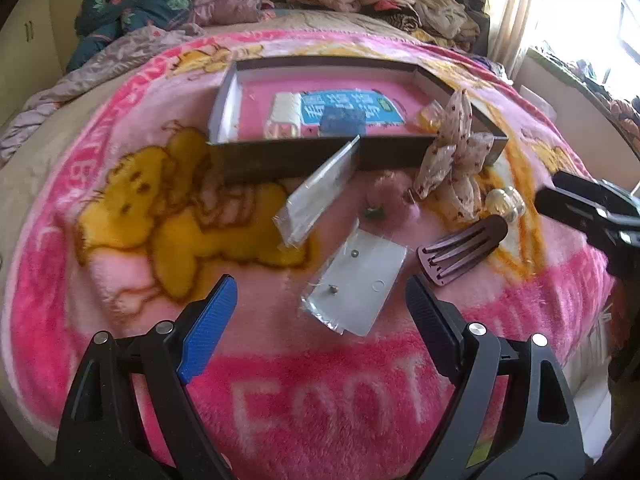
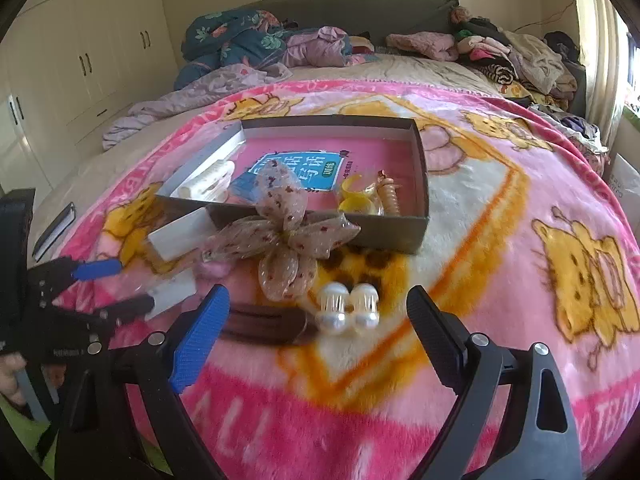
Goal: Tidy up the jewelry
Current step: 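Grasp the clear stud packet with the left tool while the right tool lifts the bow clip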
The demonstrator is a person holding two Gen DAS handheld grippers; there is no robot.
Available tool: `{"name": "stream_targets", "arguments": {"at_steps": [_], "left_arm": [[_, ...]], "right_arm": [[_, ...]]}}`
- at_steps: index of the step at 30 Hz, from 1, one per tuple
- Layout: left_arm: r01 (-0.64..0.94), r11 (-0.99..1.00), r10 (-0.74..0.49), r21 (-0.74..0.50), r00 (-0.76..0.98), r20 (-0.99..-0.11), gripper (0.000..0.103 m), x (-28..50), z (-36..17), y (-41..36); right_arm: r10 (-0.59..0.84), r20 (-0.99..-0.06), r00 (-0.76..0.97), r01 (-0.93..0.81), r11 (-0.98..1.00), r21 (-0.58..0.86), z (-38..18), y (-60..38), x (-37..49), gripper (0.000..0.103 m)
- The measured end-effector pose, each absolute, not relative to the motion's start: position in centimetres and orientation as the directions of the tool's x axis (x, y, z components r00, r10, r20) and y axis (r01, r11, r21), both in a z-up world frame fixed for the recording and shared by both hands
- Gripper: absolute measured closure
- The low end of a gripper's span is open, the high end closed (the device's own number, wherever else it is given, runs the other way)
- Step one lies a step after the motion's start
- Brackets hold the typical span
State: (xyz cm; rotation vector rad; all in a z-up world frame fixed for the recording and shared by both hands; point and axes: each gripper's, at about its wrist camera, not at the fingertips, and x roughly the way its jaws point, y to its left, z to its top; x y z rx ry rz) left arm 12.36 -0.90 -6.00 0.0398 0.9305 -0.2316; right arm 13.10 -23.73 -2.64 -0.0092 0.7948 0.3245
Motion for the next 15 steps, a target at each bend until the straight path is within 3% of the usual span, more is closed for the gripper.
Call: {"name": "stream_targets", "arguments": {"at_steps": [7,10,13,15], "left_arm": [[0.237,0.970,-0.183,-0.059,0.547,-0.817,0.028,13.7,-7.3,-1.4],[0.251,0.966,-0.198,-0.068,0.539,-0.819,0.031,14.1,-7.4,-1.8],[0.274,0.959,-0.210,-0.069,0.527,-0.824,0.032,14.4,-7.6,-2.5],[0.281,0.957,-0.218,-0.076,0.518,-0.827,0.039,14.5,-7.8,-2.7]], "right_arm": [[0.288,-0.731,0.618,-0.313,0.944,0.107,-4.6,-22.3,17.2,0.016],[0.298,-0.745,0.597,-0.311,0.942,0.127,-5.4,-21.9,18.7,0.021],[0.313,-0.756,0.575,-0.308,0.939,0.154,-6.2,-21.6,20.0,0.028],[0.340,-0.759,0.555,-0.322,0.929,0.181,-6.6,-21.3,20.4,0.046]]}}
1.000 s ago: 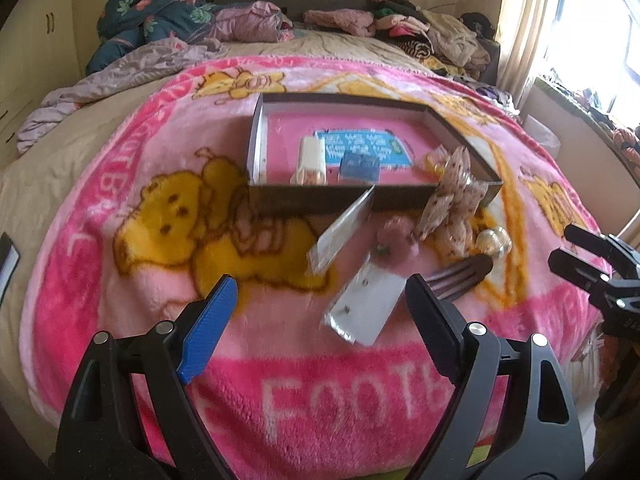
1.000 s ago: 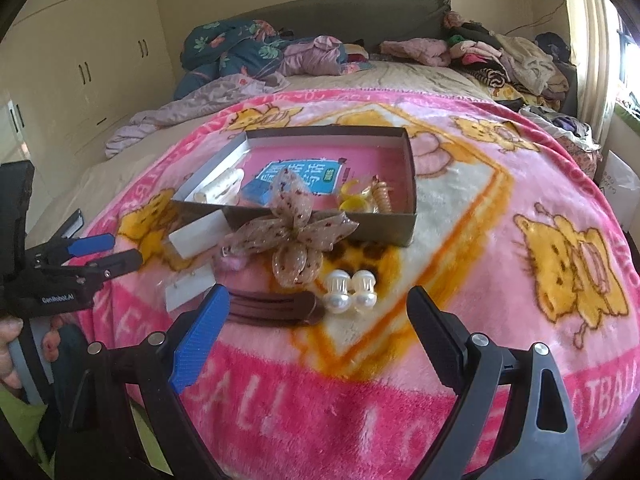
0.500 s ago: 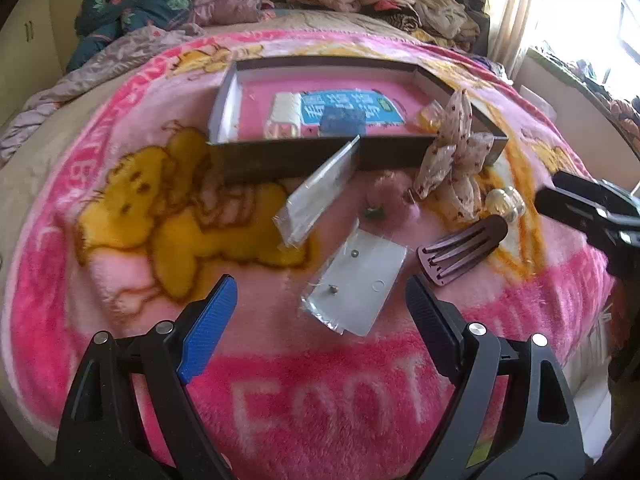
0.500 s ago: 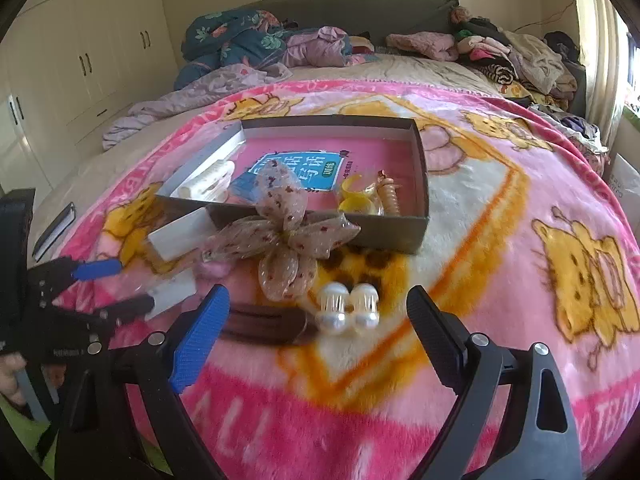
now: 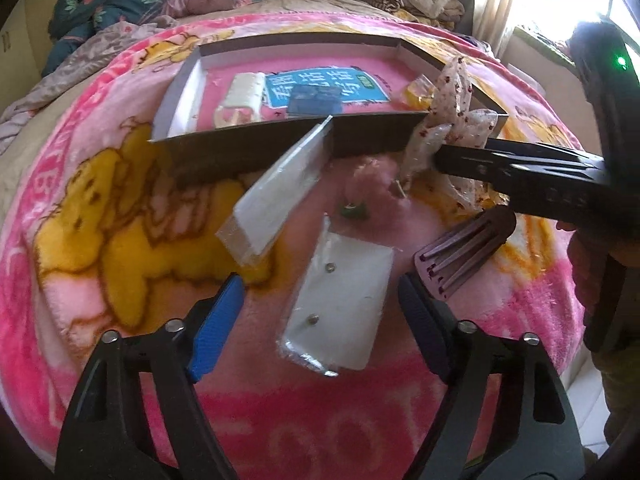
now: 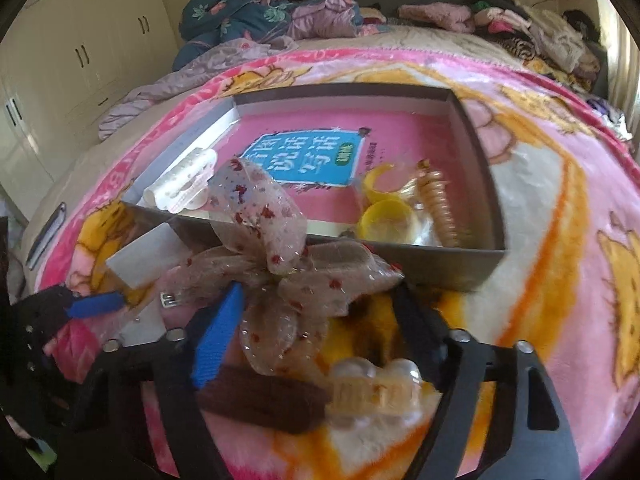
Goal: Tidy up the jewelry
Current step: 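Grasp the clear stud packet with the left tool while the right tool lifts the bow clip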
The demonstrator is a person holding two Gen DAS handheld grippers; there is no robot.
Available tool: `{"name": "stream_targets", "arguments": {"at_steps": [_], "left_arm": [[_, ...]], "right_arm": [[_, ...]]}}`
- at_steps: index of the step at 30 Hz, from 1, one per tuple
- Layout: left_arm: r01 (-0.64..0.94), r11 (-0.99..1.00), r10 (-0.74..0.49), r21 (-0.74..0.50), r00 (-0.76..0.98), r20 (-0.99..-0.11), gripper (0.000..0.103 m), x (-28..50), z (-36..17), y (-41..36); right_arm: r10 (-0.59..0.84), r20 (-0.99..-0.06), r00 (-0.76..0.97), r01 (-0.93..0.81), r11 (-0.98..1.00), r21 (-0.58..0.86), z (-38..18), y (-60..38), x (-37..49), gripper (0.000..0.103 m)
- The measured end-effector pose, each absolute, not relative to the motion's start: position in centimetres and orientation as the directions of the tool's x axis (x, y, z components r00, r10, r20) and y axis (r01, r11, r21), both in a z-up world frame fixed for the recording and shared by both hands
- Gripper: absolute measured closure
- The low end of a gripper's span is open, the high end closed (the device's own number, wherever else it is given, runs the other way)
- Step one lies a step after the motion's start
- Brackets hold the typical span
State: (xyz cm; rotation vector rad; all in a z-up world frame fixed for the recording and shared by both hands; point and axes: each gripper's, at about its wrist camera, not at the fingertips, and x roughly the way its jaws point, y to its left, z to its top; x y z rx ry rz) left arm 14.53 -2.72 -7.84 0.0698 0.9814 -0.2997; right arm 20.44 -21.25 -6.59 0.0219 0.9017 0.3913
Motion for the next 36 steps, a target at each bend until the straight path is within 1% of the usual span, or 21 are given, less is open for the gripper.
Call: {"name": "stream_targets", "arguments": {"at_steps": [1,2,3,4,5,7,8,13,23,36], "left_arm": [[0.285,0.955,-0.226,-0.084,0.515,-0.827,0.043,14.5,-7.9,-2.9],[0.289,0.954,-0.227,-0.083,0.513,-0.828,0.045,14.6,-8.0,-3.0],[0.292,0.953,-0.223,-0.076,0.513,-0.829,0.052,14.5,-8.1,-3.1],[0.295,0.953,-0.221,-0.070,0.515,-0.829,0.058,14.4,-8.1,-3.3],[0.297,0.952,-0.223,-0.073,0.514,-0.828,0.059,14.4,-8.1,-3.3],[0.297,0.952,-0.230,-0.080,0.513,-0.827,0.064,14.3,-8.0,-3.2],[0.297,0.951,-0.232,-0.083,0.512,-0.827,0.065,14.2,-7.9,-3.2],[0.286,0.953,-0.248,-0.104,0.529,-0.812,0.066,13.4,-7.1,-2.6],[0.264,0.956,-0.264,-0.124,0.599,-0.756,0.066,12.8,-3.3,-1.6],[0.275,0.954,-0.273,-0.118,0.638,-0.720,0.066,16.2,-0.2,-2.6]], "right_arm": [[0.345,-0.763,0.547,-0.328,0.926,0.184,-6.7,-21.0,20.5,0.052],[0.350,-0.765,0.540,-0.336,0.923,0.185,-6.8,-20.8,20.4,0.063],[0.355,-0.764,0.539,-0.342,0.921,0.186,-6.8,-20.7,20.4,0.071],[0.357,-0.762,0.540,-0.350,0.919,0.183,-6.8,-20.6,20.1,0.073],[0.355,-0.760,0.544,-0.353,0.919,0.177,-6.7,-20.5,19.9,0.080],[0.359,-0.754,0.551,-0.356,0.918,0.177,-6.5,-20.6,19.5,0.082],[0.361,-0.750,0.554,-0.356,0.917,0.179,-6.3,-20.7,19.2,0.084],[0.357,-0.723,0.591,-0.333,0.925,0.184,-5.1,-22.2,17.8,0.085],[0.310,-0.691,0.653,-0.273,0.948,0.167,-2.5,-26.4,15.3,0.085],[0.285,-0.647,0.707,-0.241,0.958,0.158,0.0,-29.0,15.6,0.085]]}}
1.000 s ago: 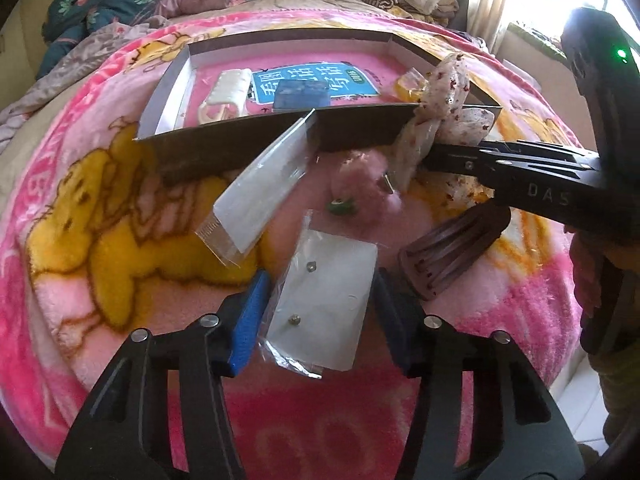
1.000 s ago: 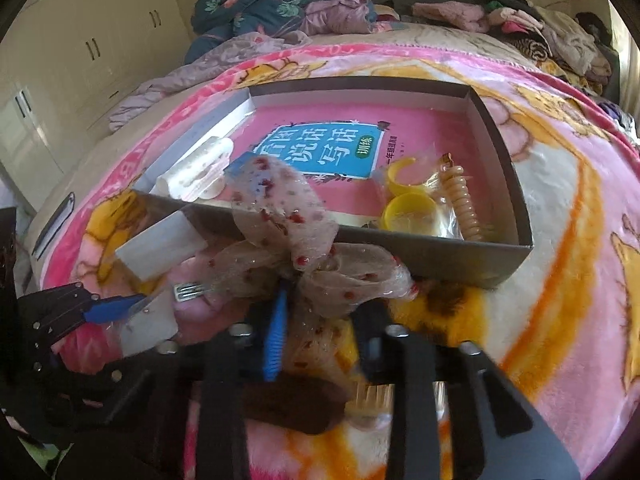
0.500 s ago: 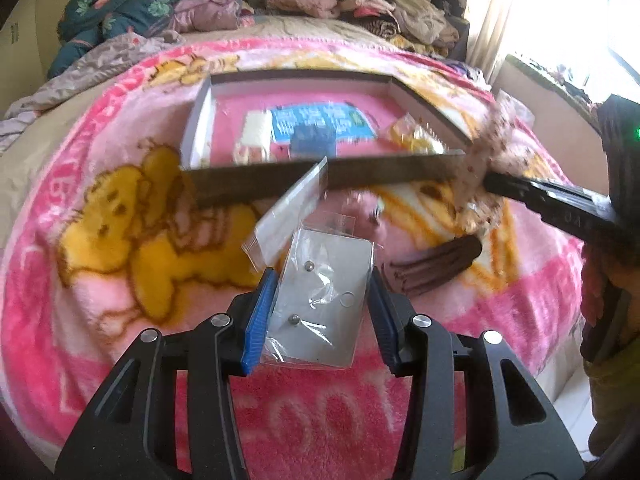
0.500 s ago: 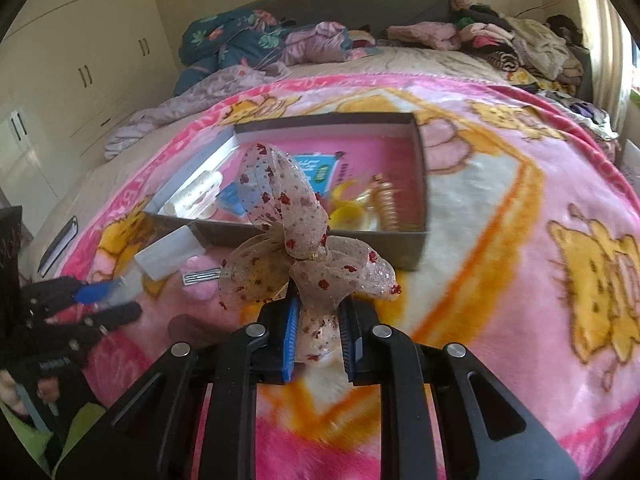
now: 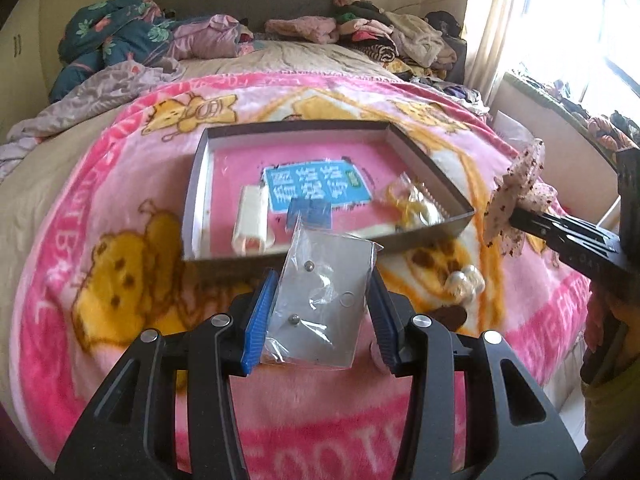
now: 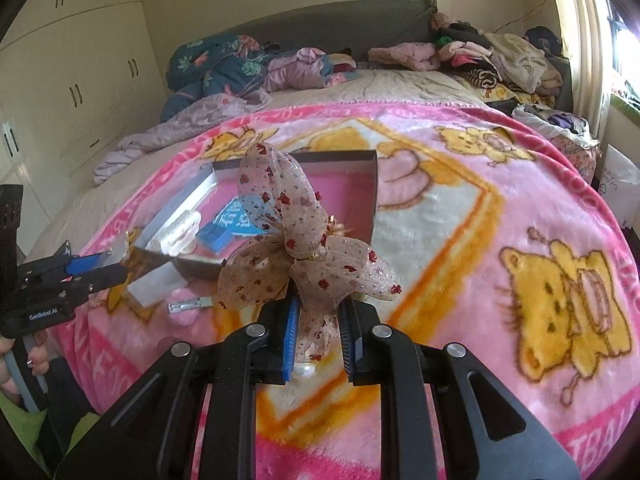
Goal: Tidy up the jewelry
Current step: 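Grasp the clear stud packet with the left tool while the right tool lifts the bow clip, then carry the stud packet into the box with the left tool while the right tool drops the bow clip inside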
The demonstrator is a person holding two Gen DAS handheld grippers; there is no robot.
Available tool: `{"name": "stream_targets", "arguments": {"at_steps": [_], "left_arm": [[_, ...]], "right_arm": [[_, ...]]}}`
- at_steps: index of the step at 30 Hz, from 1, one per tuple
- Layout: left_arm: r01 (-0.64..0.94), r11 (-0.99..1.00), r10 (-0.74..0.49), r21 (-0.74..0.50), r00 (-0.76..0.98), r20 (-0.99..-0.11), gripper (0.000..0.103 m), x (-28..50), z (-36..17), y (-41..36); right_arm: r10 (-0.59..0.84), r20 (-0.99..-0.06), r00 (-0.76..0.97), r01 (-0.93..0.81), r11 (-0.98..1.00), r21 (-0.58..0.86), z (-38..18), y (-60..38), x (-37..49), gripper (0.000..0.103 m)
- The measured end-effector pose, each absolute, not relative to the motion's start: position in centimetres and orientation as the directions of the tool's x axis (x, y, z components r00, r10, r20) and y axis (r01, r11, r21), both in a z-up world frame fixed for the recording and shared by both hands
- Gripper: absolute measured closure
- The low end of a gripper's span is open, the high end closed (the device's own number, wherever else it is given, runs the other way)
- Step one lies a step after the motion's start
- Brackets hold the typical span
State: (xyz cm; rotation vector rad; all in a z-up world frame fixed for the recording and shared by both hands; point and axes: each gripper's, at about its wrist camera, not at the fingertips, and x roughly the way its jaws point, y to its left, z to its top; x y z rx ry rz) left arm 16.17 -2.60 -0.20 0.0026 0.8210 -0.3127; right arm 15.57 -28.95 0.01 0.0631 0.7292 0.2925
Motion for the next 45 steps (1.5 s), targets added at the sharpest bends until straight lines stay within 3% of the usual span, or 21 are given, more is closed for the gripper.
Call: {"name": "stream_targets", "arguments": {"at_steps": [22,38,45], "left_arm": [[0.300,0.944,-0.301,-0.137,0.615,-0.729,0.066,23.0,-0.4,-6.6],[0.330,0.934,-0.312,-0.136,0.568,-0.761,0.066,25.1,-3.0,-9.7],[0.337,0.932,-0.311,-0.132,0.557,-0.770,0.061,25.4,-3.6,-10.2]], "right_arm": [[0.270,-0.622,0.735,-0.239,0.962,0.134,1.7,-29.6,21.7,0.085],[0.271,-0.663,0.698,-0.253,0.959,0.125,-0.2,-29.4,27.6,0.085],[0.289,-0.689,0.664,-0.266,0.953,0.144,-1.7,-28.9,29.5,0.085]]}}
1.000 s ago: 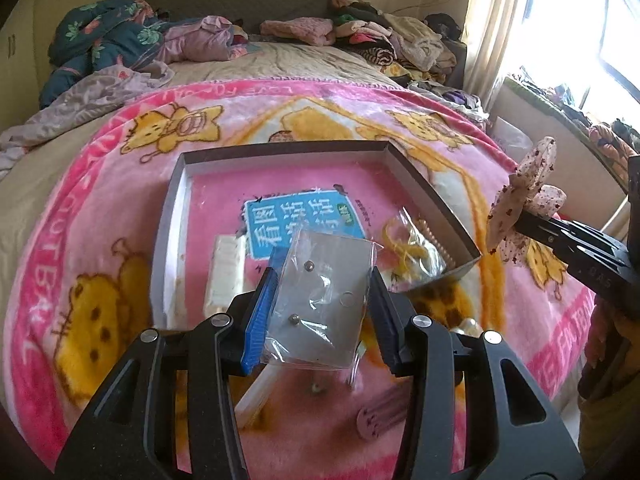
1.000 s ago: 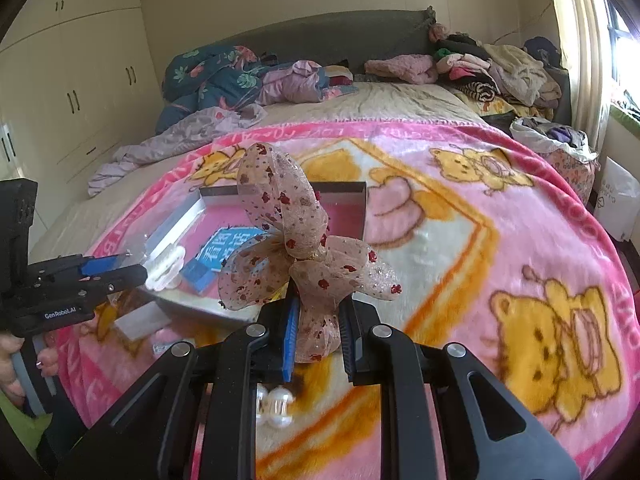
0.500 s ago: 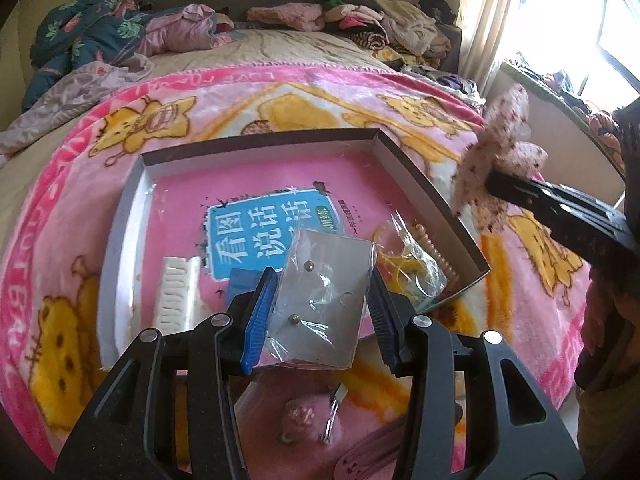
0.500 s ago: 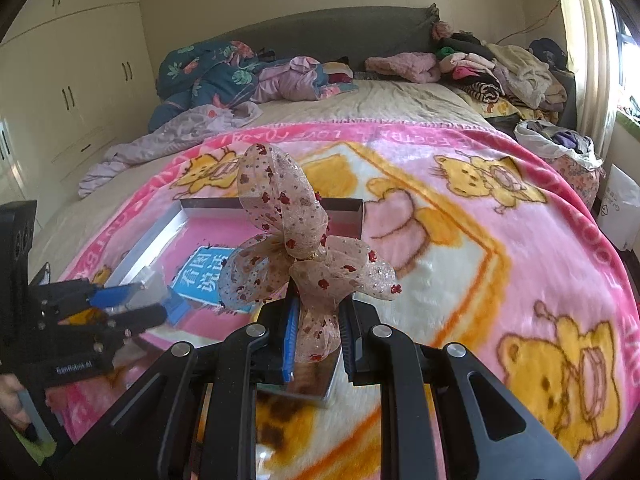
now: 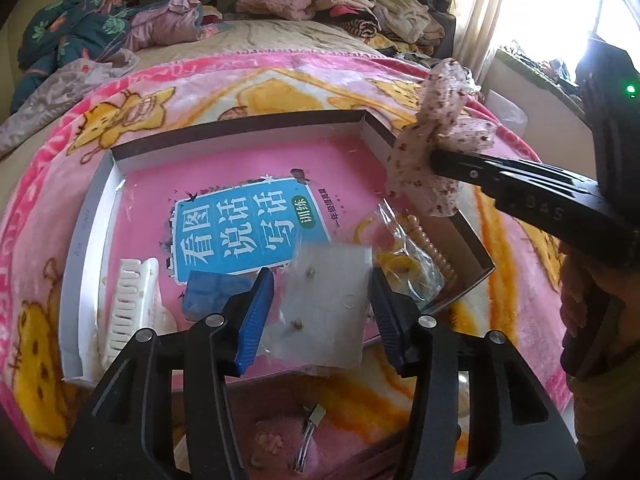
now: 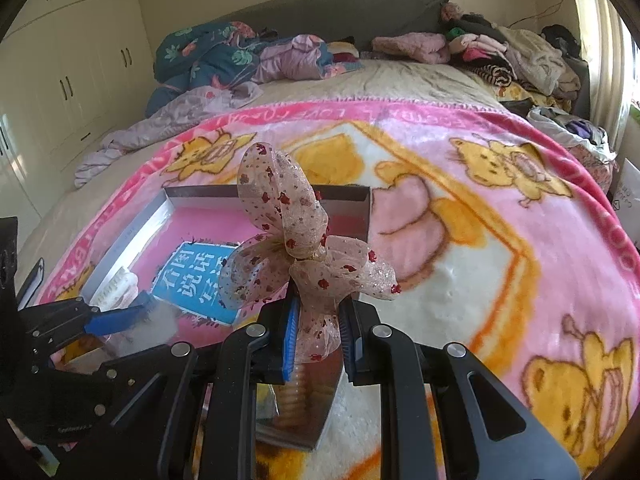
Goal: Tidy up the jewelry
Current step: 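Carry the stud packet into the box with the left tool while the right tool drops the bow clip inside, then withdraw both open tools from the box toward the remaining items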
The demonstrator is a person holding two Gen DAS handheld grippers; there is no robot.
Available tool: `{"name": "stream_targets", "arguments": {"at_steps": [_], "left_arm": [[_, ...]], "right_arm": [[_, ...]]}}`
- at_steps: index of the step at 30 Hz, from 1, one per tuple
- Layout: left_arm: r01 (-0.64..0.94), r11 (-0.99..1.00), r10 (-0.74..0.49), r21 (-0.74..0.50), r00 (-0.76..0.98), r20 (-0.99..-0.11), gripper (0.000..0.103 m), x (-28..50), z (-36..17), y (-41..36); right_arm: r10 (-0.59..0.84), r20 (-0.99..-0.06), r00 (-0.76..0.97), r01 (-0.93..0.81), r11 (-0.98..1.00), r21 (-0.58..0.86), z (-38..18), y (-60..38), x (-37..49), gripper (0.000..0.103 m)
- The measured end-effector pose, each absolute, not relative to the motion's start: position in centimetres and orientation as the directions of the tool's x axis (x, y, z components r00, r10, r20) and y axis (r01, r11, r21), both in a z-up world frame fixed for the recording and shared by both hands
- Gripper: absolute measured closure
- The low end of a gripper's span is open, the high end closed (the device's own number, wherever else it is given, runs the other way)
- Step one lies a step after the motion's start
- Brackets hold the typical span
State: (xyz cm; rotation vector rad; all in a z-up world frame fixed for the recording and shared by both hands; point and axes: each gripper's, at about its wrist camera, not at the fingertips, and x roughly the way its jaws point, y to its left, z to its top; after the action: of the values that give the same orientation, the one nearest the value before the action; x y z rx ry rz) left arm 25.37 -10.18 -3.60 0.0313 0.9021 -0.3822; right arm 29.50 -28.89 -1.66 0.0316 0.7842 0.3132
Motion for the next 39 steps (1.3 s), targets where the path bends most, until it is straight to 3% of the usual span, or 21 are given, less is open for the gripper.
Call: {"name": "stream_targets", "arguments": {"at_steps": [3,12,18,32,39], "left_arm": [[0.330,0.934,-0.309,-0.136,0.559,-0.769,0.053,25.3,-3.6,-9.7],[0.270,0.953,-0.277,-0.141,0.578,-0.767,0.048,24.6,-3.2,-7.0],[0.246,0.959,-0.264,-0.141,0.592,-0.762,0.046,24.1,-2.8,-5.9],[0.195,0.970,-0.239,-0.148,0.615,-0.751,0.040,22.2,-1.9,-3.6],[0.167,0.974,-0.226,-0.154,0.631,-0.742,0.029,21.1,-1.3,-2.4]], "right_arm": [[0.293,-0.703,0.648,-0.277,0.951,0.141,-2.3,-28.2,30.2,0.085],[0.293,-0.743,0.602,-0.292,0.947,0.138,-4.2,-26.5,31.4,0.081],[0.299,-0.734,0.610,-0.285,0.947,0.149,-4.1,-26.2,30.4,0.056],[0.287,-0.685,0.669,-0.251,0.956,0.155,-1.4,-27.6,26.1,0.027],[0.280,-0.659,0.699,-0.242,0.959,0.151,0.1,-27.9,24.1,0.018]]}}
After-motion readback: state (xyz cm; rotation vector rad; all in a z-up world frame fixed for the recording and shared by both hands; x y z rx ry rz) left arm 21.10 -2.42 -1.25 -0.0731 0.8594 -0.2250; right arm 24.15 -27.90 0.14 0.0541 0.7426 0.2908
